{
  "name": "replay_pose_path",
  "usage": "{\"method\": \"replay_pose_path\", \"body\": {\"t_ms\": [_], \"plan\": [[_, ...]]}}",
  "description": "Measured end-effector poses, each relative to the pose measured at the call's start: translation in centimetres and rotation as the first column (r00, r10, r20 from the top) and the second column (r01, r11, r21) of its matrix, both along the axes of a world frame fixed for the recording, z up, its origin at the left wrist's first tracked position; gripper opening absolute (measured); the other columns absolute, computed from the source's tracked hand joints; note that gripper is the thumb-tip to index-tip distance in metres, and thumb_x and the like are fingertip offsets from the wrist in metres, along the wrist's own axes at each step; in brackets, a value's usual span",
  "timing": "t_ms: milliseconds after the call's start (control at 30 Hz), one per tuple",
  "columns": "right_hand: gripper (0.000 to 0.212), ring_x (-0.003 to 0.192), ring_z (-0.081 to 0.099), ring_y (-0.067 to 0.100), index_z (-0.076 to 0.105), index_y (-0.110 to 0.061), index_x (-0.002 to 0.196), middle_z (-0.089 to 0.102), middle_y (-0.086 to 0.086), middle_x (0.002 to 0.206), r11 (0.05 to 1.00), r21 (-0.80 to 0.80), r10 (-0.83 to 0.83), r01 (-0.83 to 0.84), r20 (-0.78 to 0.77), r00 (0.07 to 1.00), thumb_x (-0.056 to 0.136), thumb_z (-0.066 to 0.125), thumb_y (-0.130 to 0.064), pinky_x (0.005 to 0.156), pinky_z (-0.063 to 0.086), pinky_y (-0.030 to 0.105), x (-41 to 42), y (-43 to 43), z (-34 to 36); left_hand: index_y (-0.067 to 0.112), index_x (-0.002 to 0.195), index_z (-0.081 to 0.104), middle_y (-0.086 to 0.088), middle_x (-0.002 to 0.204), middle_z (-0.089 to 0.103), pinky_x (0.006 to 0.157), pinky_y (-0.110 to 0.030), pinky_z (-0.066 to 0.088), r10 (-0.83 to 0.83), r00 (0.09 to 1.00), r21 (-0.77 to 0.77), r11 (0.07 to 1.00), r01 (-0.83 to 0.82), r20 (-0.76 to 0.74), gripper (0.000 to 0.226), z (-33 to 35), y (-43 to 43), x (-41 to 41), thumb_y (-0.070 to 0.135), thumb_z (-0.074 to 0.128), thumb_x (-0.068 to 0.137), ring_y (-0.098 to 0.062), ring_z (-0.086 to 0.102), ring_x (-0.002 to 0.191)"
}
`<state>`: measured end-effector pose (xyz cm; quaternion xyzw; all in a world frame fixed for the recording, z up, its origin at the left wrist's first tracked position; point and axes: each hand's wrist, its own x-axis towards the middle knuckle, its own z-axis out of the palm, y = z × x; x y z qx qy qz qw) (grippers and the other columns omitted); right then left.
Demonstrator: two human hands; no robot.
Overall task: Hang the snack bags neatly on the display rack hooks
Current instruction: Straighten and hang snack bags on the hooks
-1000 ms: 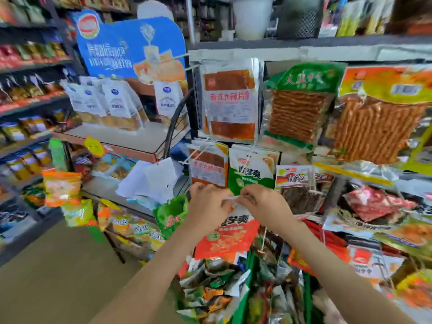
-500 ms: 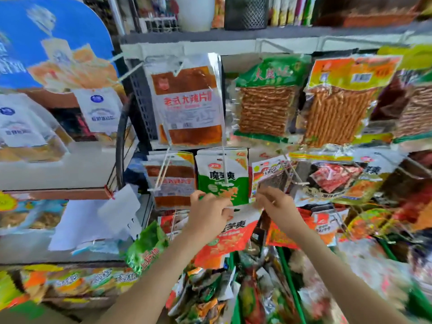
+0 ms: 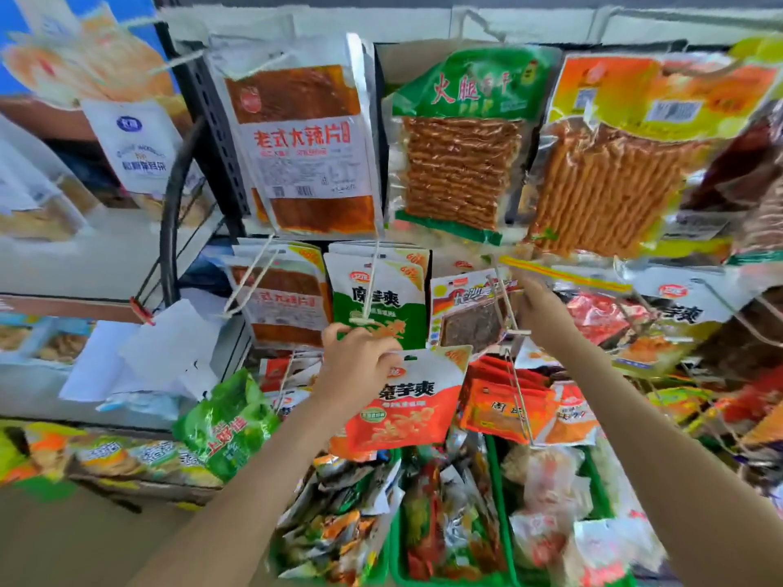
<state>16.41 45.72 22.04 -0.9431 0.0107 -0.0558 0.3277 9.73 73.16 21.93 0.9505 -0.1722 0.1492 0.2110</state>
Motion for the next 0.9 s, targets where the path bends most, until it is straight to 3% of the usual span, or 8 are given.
{"method": "replay_pose_path", "body": {"t_ms": [67, 167, 367, 500, 567, 633, 767, 900], "plan": [[0.040, 0.088, 0.051, 0.024, 0.041, -0.018, 0.135, 0.053, 0.010, 0.096, 0.997, -0.037, 0.066, -0.067, -0.030, 0.997, 0.097, 0.037, -0.006, 0.079, 0.041, 0.037, 1.7, 0.1, -0.2, 0.024, 0.074, 0.071, 0.009, 0.059, 0.063, 0.074, -0.031, 0.017, 0.042, 0.998, 0.002, 0.999, -0.042, 0.039, 0.018, -0.1, -0.2, 0.1, 0.024, 0.055, 0.082, -0.018, 0.060, 0.069], [0.029, 0.101, 0.054, 0.027, 0.052, 0.000, 0.122, 0.057, 0.018, 0.106, 0.991, -0.038, 0.123, -0.126, -0.061, 0.991, 0.096, 0.041, -0.007, 0.094, 0.041, 0.036, 3.1, 0.6, -0.3, 0.025, 0.070, 0.070, 0.010, 0.058, 0.062, 0.070, -0.031, 0.017, 0.097, 0.992, 0.021, 0.995, -0.099, 0.081, 0.012, -0.2, -0.6, -0.3, 0.023, 0.061, 0.078, -0.018, 0.061, 0.064], [0.028, 0.102, 0.056, 0.038, 0.057, 0.008, 0.109, 0.060, 0.028, 0.107, 0.984, -0.150, 0.071, -0.093, -0.147, 0.987, 0.096, 0.037, -0.007, 0.083, 0.041, 0.040, 3.3, 1.3, 0.2, 0.027, 0.068, 0.069, 0.012, 0.054, 0.058, 0.069, -0.030, 0.017, 0.143, 0.984, -0.001, 0.990, -0.144, 0.110, 0.013, 0.2, -1.0, -1.3, 0.026, 0.061, 0.079, -0.015, 0.059, 0.060], [0.018, 0.062, 0.058, 0.016, 0.066, 0.011, 0.078, 0.058, 0.013, 0.063, 0.998, -0.064, 0.007, -0.011, -0.063, 0.998, 0.074, 0.071, -0.005, 0.049, 0.038, 0.016, 1.3, 1.0, -0.1, 0.025, 0.069, 0.069, 0.010, 0.051, 0.057, 0.069, -0.028, 0.016, 0.121, 0.985, 0.019, 0.992, -0.125, 0.125, 0.014, 0.7, -1.3, -1.0, 0.024, 0.060, 0.080, -0.018, 0.059, 0.060], [0.015, 0.061, 0.042, 0.009, 0.064, 0.007, 0.095, 0.040, -0.003, 0.062, 0.999, 0.036, -0.011, 0.015, -0.105, 0.994, 0.084, 0.059, -0.003, 0.048, 0.028, 0.009, -1.5, 1.3, 0.2, 0.025, 0.069, 0.069, 0.009, 0.051, 0.058, 0.070, -0.029, 0.016, 0.119, 0.985, 0.008, 0.993, -0.121, 0.127, 0.015, 0.9, -1.4, -0.7, 0.023, 0.059, 0.080, -0.018, 0.059, 0.059], [0.014, 0.064, 0.040, 0.015, 0.056, -0.003, 0.102, 0.039, 0.002, 0.066, 0.991, 0.068, -0.100, 0.116, -0.210, 0.973, 0.091, 0.047, -0.005, 0.056, 0.035, 0.018, -3.7, 1.5, -0.5, 0.023, 0.073, 0.071, 0.008, 0.055, 0.060, 0.071, -0.030, 0.017, 0.106, 0.988, 0.008, 0.994, -0.107, 0.112, 0.016, 0.9, -1.3, -0.6, 0.024, 0.058, 0.083, -0.020, 0.059, 0.063], [0.035, 0.051, 0.044, 0.023, 0.054, -0.010, 0.124, 0.052, 0.008, 0.065, 0.992, 0.123, -0.023, 0.018, 0.040, 0.999, 0.094, 0.041, -0.001, 0.044, 0.026, 0.025, -6.0, 1.7, -1.0, 0.017, 0.084, 0.072, 0.002, 0.064, 0.066, 0.079, -0.031, 0.021, 0.065, 0.996, 0.034, 0.997, -0.067, 0.069, 0.007, 0.5, -0.6, -1.0, 0.018, 0.065, 0.086, -0.022, 0.059, 0.071], [0.029, 0.047, 0.037, 0.010, 0.057, -0.007, 0.120, 0.048, 0.002, 0.059, 0.988, 0.151, -0.004, -0.011, 0.098, 0.995, 0.096, 0.042, -0.004, 0.043, 0.022, 0.020, -6.8, 1.3, -0.3, 0.021, 0.084, 0.071, 0.003, 0.060, 0.062, 0.078, -0.031, 0.018, 0.093, 0.992, 0.050, 0.994, -0.098, 0.089, 0.008, 0.2, -0.1, -1.0, 0.022, 0.064, 0.087, -0.021, 0.058, 0.071]]}}
